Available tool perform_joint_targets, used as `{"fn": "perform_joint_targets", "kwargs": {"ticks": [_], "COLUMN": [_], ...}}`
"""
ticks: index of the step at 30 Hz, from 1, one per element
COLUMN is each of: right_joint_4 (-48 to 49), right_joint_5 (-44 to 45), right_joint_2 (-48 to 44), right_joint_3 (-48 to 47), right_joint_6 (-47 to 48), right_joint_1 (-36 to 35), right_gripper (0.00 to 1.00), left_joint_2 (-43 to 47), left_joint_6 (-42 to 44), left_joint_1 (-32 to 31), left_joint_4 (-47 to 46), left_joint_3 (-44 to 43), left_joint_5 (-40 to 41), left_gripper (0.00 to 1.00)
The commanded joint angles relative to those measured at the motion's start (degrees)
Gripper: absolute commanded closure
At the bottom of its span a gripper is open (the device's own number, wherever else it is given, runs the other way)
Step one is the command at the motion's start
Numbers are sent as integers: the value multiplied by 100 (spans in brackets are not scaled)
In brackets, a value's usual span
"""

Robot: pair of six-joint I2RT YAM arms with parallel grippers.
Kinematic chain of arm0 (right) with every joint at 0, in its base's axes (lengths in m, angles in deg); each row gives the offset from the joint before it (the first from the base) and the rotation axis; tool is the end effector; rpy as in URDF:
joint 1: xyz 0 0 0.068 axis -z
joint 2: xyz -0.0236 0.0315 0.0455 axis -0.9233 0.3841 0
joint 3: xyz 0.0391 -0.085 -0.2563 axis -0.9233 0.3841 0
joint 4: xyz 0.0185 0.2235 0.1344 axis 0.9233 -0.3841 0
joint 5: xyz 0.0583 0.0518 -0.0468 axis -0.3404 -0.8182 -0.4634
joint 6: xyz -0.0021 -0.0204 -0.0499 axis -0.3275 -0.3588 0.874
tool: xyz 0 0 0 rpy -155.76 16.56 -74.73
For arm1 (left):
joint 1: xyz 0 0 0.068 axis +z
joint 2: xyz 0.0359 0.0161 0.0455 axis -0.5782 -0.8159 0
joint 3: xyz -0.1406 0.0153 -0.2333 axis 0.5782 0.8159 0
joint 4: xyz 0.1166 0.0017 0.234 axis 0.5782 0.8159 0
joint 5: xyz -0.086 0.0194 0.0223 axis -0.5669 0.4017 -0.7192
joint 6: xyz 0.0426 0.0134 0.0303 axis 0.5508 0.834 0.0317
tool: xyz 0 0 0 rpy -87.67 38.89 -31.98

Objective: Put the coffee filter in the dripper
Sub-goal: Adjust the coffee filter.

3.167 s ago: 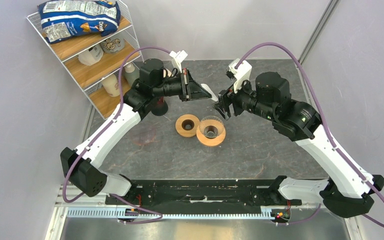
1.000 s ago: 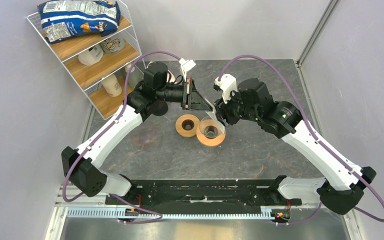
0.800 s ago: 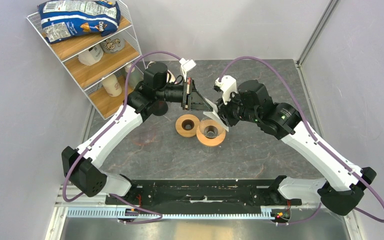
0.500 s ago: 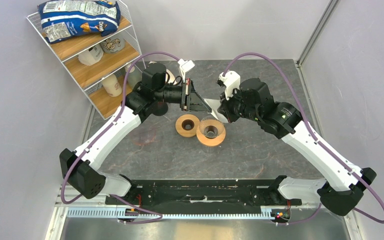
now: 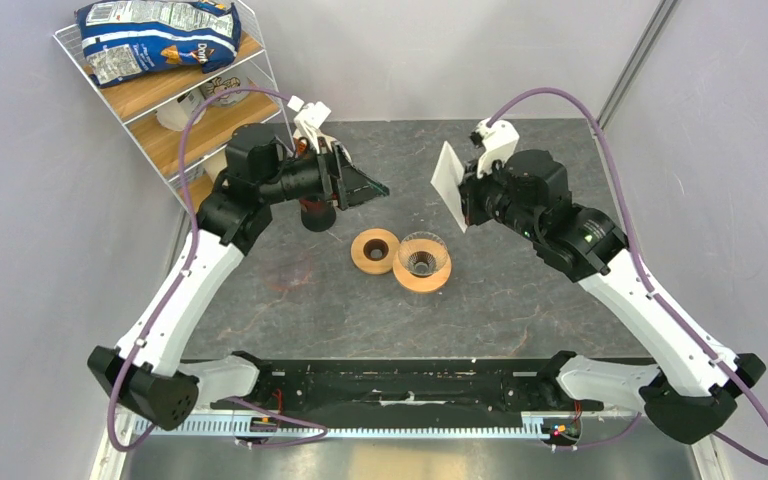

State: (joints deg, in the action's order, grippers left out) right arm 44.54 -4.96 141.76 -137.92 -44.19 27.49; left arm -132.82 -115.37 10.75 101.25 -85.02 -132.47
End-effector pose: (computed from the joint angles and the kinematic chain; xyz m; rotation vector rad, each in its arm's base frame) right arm 0.1820 0.1486 0.4334 -0.4998 1.9134 0.4688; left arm 0.2314 -0.1336 0.4277 0.5160 1.8834 -1.3632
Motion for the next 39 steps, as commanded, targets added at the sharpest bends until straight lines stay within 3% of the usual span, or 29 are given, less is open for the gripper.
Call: {"fn": "perform_joint_targets", "kwargs": {"ticks": [1,5,8,12,17,22,30,39], "right_joint_4": [467,459,618,1414,1732,2690,3057,3339], "right_joint_5": [718,1922,1767,797,1610,1625,1593,1946], "right_joint_2": [7,390,418,-5,-192,-362,-378,-266], "right_joint_3": [-267,-557,-600,41,518,1092,1273,1293], "right_joint_6": [-1159,-2324,-2697,-1870,-1198,-619,-265,243], "right_joint_1": [118,117,125,117,99,53,-160,-424], "right_gripper": [100,100,100,100,100,100,100,100], "left_joint_2": [233,-187,-479,-703,-683,-751,-1195,-1584], "left_joint_6": [657,1332,1576,1463,654,635,1066,1248], "left_joint_1": [-175,-942,-1251,-1278,-1380,-1910,-2401,-2546], "left_joint_4": [-388,-153,-176,-323,-374,-290,-63,329], "left_joint_3": [-189,-815,-1166,-1582,-1664,-1821,-2307,-2710], "left_joint_5": [1361,2467,3038,2891,2479,3008,4156,4711], "left_gripper": [27,30,29,26,32,35,38,43]}}
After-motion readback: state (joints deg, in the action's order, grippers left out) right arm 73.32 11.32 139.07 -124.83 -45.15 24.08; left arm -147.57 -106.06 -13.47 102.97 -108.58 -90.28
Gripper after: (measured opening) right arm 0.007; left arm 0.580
